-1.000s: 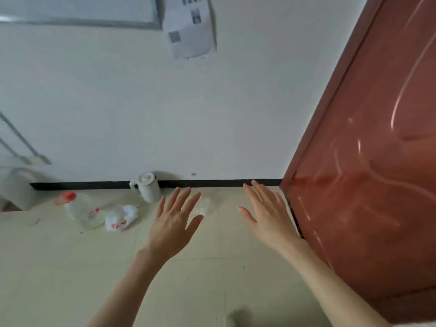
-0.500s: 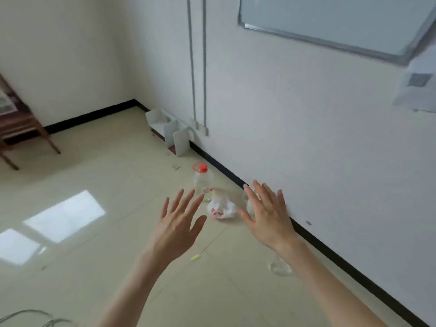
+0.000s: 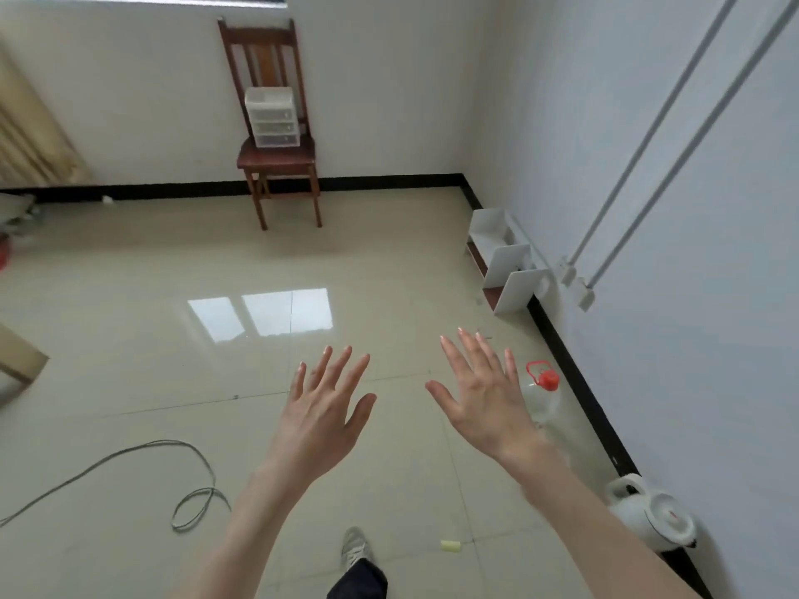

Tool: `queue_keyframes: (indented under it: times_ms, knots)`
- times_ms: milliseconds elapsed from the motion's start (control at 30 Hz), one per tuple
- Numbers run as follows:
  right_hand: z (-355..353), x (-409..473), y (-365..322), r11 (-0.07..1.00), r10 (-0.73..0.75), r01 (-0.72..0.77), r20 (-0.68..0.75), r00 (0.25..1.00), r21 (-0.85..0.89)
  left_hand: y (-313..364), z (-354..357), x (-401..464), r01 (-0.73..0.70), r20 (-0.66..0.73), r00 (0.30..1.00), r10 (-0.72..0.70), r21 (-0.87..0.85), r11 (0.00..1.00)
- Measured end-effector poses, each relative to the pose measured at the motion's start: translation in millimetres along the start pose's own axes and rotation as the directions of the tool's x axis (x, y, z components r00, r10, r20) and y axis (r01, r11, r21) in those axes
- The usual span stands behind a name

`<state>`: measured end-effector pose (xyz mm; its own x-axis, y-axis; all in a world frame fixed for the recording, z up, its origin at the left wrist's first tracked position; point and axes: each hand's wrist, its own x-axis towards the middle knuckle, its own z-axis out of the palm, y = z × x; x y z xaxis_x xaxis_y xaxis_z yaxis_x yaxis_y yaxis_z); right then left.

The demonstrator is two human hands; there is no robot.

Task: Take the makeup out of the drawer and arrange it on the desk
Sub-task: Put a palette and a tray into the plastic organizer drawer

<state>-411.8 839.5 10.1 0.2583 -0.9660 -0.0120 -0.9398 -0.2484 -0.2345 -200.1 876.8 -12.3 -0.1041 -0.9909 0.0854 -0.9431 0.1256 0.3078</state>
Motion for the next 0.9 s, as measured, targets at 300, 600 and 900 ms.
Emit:
queue_keyframes:
  times_ms: [300,600,900]
  knots:
    - [7.4,211.9,-61.8,0.992,-0.119,0.117,0.028,0.993,0.040,-121.5,-43.2,157.5,0.107,-0.039,0.993,-0.108,-0.023,0.994]
    - [5.1,413.0,-74.8,0.981,-0.191,0.191,0.020,0.981,0.037,-202.8,-46.6,320.9,0.187,-0.035,0.982,-0.187,0.001,0.982]
    - [-5.3,643.4,-84.8,0.953,-0.304,0.304,0.015,0.953,0.020,-274.0,-61.6,513.0,0.259,-0.105,0.960,-0.260,-0.020,0.966]
